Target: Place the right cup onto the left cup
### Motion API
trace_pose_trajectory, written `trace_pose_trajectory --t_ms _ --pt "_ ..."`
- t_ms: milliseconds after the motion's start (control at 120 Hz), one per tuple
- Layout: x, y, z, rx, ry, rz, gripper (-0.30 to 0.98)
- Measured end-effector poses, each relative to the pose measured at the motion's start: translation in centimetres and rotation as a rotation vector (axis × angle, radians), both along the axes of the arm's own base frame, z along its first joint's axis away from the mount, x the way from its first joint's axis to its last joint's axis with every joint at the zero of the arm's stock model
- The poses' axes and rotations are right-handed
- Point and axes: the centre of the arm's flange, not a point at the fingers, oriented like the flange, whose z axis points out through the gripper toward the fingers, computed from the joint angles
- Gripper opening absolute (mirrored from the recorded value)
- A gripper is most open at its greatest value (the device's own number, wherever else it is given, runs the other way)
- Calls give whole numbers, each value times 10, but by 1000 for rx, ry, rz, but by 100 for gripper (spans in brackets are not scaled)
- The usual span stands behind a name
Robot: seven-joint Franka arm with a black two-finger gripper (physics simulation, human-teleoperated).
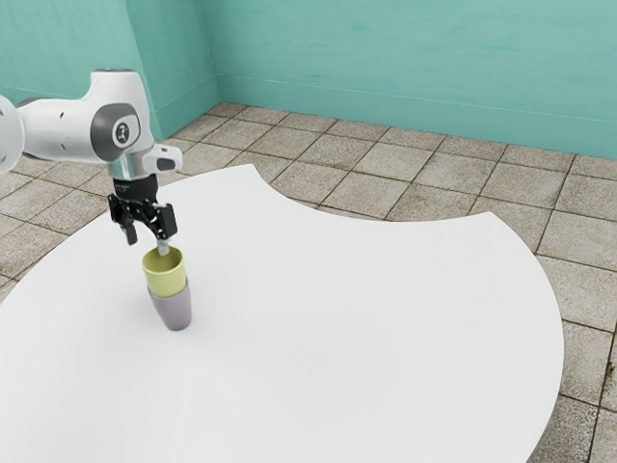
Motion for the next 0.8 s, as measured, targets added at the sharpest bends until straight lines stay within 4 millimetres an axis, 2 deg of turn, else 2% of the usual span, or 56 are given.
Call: trace_pose_trajectory --t_ms 133,267,500,708,800 --pt "1 -6 14 3 -18 -11 66" --pt "-3 -18 40 4 -40 -30 67" --pt "-22 -63 103 -3 -67 -91 68" --pt "-41 -95 144 -8 -76 -129 68" --pt "-43 -107 154 -4 -75 -142 69"
